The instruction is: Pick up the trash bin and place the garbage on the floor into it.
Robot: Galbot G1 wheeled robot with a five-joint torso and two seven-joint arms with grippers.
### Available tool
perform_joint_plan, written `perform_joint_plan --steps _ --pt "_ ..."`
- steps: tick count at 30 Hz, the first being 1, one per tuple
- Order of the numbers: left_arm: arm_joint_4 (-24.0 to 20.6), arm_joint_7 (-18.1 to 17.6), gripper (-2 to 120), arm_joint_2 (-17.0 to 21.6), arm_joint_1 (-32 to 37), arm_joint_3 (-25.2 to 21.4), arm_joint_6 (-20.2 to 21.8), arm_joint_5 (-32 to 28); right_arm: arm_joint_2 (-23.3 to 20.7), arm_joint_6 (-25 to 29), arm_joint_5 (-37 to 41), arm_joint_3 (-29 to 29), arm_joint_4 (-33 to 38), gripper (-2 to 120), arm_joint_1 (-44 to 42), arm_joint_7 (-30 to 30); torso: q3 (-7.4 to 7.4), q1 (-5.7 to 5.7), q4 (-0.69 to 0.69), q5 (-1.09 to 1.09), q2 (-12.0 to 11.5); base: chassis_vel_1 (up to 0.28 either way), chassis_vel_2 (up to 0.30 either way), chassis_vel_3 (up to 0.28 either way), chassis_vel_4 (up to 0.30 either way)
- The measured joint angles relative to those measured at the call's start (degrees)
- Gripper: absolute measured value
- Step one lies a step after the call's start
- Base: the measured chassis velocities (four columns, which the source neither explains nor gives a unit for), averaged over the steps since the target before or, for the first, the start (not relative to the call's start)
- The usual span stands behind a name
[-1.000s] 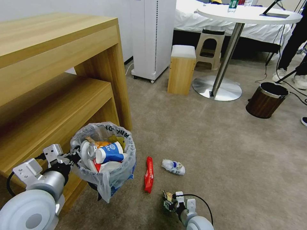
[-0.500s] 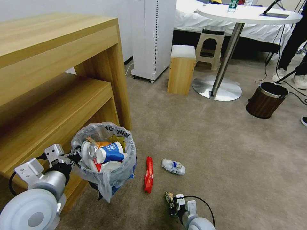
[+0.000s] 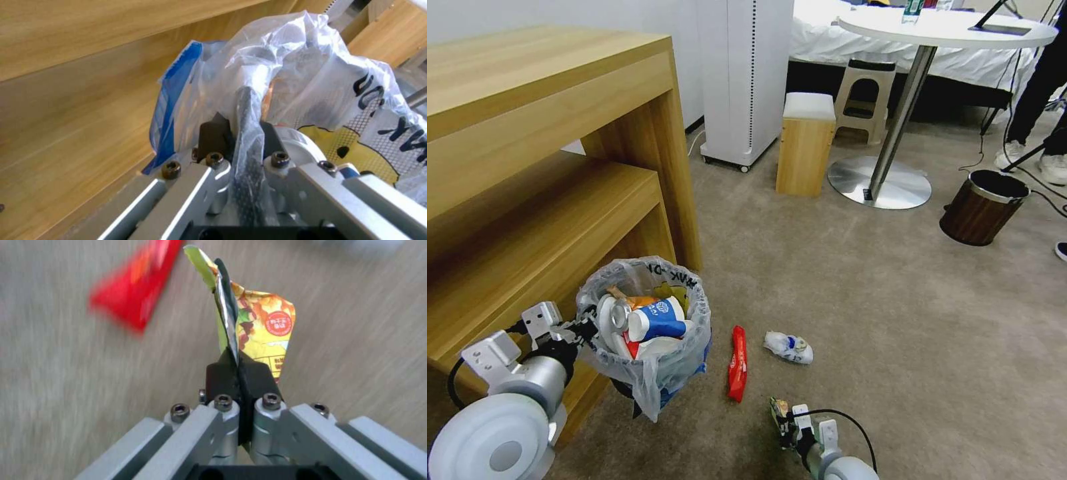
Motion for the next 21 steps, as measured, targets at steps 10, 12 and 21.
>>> perform_joint_plan --steps 10,12,21 --pt "1.70 0.59 2 0.71 -0.46 0.21 -0.01 -0.13 -11.09 -1.95 10.28 6.34 20.35 0 -0.07 -0.57 -0.01 0.00 0.01 -0.02 0.00 0.000 0.000 0.000 0.000" --pt "2.02 0.61 2 0.73 -0.61 0.74 -0.01 -0.11 -12.35 1.54 11.04 7.38 22.94 0 0.74 -6.78 -0.01 0.00 0.02 -0.05 0.01 0.000 0.000 0.000 0.000" --pt "0.77 0.61 2 1.94 1.03 6.02 0.14 -0.27 -11.89 19.26 16.03 7.06 20.91 0 6.84 -38.06 -0.02 0.00 0.02 -0.04 0.01 0.000 0.000 0.000 0.000"
